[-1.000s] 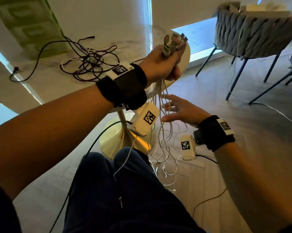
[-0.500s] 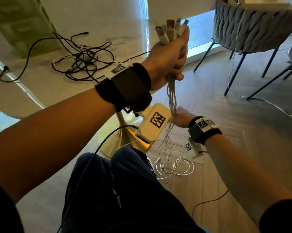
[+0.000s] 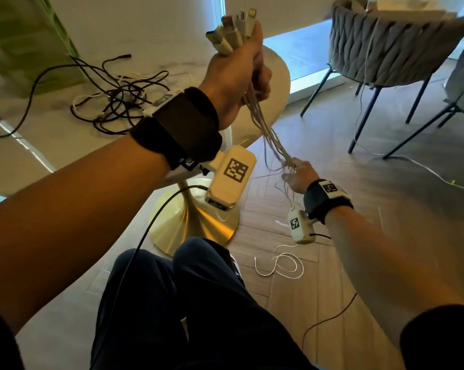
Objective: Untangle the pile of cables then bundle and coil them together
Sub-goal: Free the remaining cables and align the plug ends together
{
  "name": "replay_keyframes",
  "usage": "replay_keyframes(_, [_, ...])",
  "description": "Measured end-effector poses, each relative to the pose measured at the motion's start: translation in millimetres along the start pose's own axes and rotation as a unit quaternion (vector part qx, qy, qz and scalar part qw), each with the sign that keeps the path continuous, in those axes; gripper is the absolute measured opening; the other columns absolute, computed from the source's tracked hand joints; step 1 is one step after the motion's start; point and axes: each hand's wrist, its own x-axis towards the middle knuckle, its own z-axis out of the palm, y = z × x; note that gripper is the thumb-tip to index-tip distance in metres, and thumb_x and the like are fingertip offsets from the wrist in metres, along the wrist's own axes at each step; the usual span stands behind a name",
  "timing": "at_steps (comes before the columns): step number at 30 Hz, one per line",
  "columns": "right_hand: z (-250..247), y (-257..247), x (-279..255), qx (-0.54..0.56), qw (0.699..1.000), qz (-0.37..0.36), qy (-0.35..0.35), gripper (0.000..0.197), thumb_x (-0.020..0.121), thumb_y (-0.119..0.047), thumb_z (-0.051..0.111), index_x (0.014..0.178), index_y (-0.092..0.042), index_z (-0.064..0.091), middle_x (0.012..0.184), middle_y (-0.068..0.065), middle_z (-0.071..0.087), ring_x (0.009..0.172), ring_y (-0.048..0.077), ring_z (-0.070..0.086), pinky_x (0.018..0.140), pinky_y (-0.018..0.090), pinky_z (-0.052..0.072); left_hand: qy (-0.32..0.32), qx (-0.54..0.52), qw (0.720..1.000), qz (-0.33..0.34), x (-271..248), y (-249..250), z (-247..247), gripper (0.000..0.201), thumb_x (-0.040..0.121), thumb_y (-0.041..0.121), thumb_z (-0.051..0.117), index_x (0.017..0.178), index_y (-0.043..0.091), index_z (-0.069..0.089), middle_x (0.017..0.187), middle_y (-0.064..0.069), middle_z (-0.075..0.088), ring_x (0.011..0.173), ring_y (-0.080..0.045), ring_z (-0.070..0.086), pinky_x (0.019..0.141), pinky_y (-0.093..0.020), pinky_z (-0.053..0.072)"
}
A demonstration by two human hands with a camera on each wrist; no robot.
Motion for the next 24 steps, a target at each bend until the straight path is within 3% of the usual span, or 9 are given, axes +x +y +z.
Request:
replay_keyframes(3, [-13, -5, -10, -0.105, 0.989, 0.036, -0.102, 0.051, 0.091, -0.007, 0.054, 0.140, -0.018, 0.046, 0.149, 0.012, 0.034, 0.129, 0.032, 0.043, 0.105, 0.039, 0.041, 0.011, 0.053, 0.998, -0.024, 4, -6, -9, 0.053, 0.101, 0.044, 0.037, 0.055, 0.017, 0.041, 0.060, -0.002, 0.059, 0.068, -0.017, 0.060, 0.085, -0.043, 0.053])
replay_keyframes(5, [-26, -20, -18, -0.141, 0.983, 0.005, -0.120, 0.050, 0.091, -0.001, 0.048, 0.138, -0.017, 0.048, 0.150, 0.010, 0.034, 0.136, 0.030, 0.036, 0.111, 0.042, 0.034, 0.002, 0.034, 0.999, -0.039, 5, -10, -13, 0.052, 0.101, 0.044, 0.038, 0.057, 0.016, 0.043, 0.061, -0.004, 0.061, 0.069, -0.019, 0.062, 0.087, -0.045, 0.055])
replay_keyframes(9, [-53, -71, -42, -0.028, 0.992, -0.123, -0.014, 0.028, 0.090, -0.001, 0.049, 0.109, -0.016, 0.065, 0.116, 0.009, 0.064, 0.099, 0.021, 0.064, 0.094, 0.040, 0.052, -0.013, -0.005, 0.998, -0.056, 3, -15, -12, 0.049, 0.101, 0.044, 0.038, 0.060, 0.017, 0.038, 0.054, -0.002, 0.037, 0.053, -0.015, 0.043, 0.072, -0.034, 0.055])
replay_keyframes(11, [-60, -100, -55, 0.030, 0.984, -0.172, 0.028, 0.021, 0.091, -0.005, 0.050, 0.102, -0.014, 0.066, 0.100, 0.006, 0.067, 0.080, 0.016, 0.067, 0.077, 0.031, 0.057, -0.023, -0.003, 0.998, -0.066, 1, -18, -13, 0.049, 0.100, 0.045, 0.038, 0.059, 0.019, 0.035, 0.053, 0.002, 0.027, 0.048, -0.012, 0.030, 0.060, -0.031, 0.048])
replay_keyframes(13, [-63, -126, -67, 0.138, 0.960, -0.229, 0.077, 0.020, 0.093, -0.007, 0.047, 0.098, -0.012, 0.066, 0.093, 0.006, 0.067, 0.078, 0.015, 0.066, 0.066, 0.024, 0.054, -0.032, 0.002, 0.996, -0.077, 0, -21, -17, 0.048, 0.100, 0.045, 0.040, 0.061, 0.018, 0.039, 0.051, 0.005, 0.026, 0.046, -0.011, 0.025, 0.057, -0.028, 0.036])
replay_keyframes(15, [-65, -147, -76, 0.258, 0.921, -0.271, 0.106, 0.021, 0.099, -0.015, 0.043, 0.101, -0.012, 0.064, 0.095, 0.007, 0.066, 0.088, 0.018, 0.065, 0.068, 0.021, 0.051, -0.039, 0.011, 0.995, -0.092, -3, -26, -22, 0.043, 0.100, 0.041, 0.043, 0.065, 0.016, 0.048, 0.049, 0.006, 0.028, 0.045, -0.010, 0.025, 0.056, -0.028, 0.033])
replay_keyframes(18, [-65, -172, -84, 0.332, 0.881, -0.332, 0.057, 0.028, 0.103, -0.028, 0.040, 0.123, -0.017, 0.056, 0.116, -0.001, 0.059, 0.107, 0.011, 0.060, 0.083, 0.019, 0.052, -0.045, 0.017, 0.993, -0.107, -9, -32, -29, 0.032, 0.102, 0.027, 0.044, 0.074, 0.013, 0.051, 0.047, 0.006, 0.031, 0.044, -0.010, 0.026, 0.054, -0.029, 0.036])
replay_keyframes(20, [-65, -186, -86, 0.284, 0.885, -0.367, 0.039, 0.029, 0.101, -0.029, 0.044, 0.127, -0.020, 0.053, 0.120, -0.006, 0.054, 0.105, 0.000, 0.057, 0.087, 0.015, 0.050, -0.049, 0.029, 0.992, -0.112, -14, -36, -34, 0.024, 0.100, 0.018, 0.042, 0.080, 0.011, 0.051, 0.049, 0.003, 0.034, 0.046, -0.013, 0.031, 0.055, -0.030, 0.041])
replay_keyframes(24, [-58, -203, -85, 0.140, 0.900, -0.413, 0.015, 0.027, 0.100, -0.031, 0.045, 0.101, -0.020, 0.069, 0.098, -0.006, 0.066, 0.097, 0.008, 0.061, 0.083, 0.017, 0.046, -0.053, -0.003, 0.991, -0.125, -18, -41, -47, 0.020, 0.102, 0.020, 0.036, 0.091, 0.010, 0.049, 0.056, -0.002, 0.039, 0.052, -0.017, 0.039, 0.055, -0.033, 0.045])
